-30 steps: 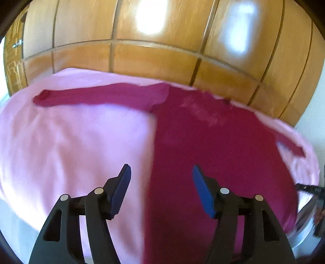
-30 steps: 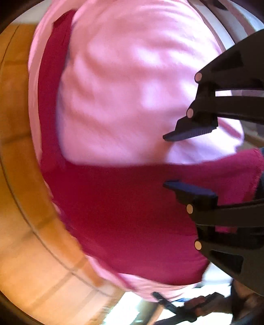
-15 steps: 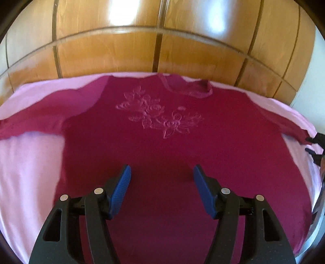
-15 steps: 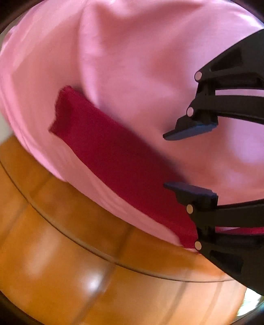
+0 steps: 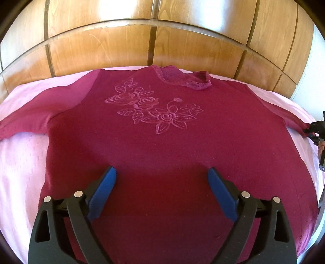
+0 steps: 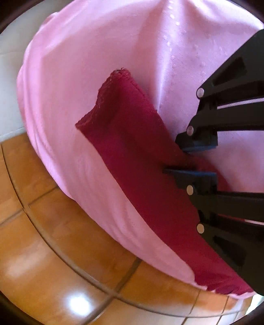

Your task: Fold small clothes

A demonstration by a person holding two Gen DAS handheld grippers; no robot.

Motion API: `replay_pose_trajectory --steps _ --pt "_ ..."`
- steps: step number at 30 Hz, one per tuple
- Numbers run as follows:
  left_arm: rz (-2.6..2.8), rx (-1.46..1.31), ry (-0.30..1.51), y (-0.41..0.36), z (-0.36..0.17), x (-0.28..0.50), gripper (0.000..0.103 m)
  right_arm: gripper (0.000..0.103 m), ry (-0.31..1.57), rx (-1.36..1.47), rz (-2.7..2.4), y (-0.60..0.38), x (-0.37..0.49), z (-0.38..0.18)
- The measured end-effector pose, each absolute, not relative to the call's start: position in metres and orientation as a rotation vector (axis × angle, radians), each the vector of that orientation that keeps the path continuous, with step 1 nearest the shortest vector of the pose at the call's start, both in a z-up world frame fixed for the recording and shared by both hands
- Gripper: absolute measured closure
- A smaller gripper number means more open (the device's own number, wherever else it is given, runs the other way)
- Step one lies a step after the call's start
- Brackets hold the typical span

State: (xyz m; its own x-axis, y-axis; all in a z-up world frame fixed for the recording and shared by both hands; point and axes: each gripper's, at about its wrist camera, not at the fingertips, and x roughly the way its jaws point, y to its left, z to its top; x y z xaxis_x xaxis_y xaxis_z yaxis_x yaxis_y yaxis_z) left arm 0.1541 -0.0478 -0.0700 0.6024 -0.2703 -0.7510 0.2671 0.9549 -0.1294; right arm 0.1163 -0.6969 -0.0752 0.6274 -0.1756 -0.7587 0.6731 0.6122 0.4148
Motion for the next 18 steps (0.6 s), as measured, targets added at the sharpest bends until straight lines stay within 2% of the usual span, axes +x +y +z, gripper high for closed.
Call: replay_pose_trajectory --steps 9,14,18 --pt "-0.318 0.000 0.873 -0.050 -0.072 0.156 0.008 0.097 0.747 0.590 -0.531 -0.660 0.149 -0.046" --pt "-0.317 0.000 0.872 -0.051 -0.072 0.155 0.008 0.097 0.736 0.362 -0.360 -0.585 0.181 -0.011" --pt "-0.325 -0.006 0.872 -0.051 -0.071 0.155 0.007 0.097 0.757 0.232 -0.221 -0.513 0.205 -0.005"
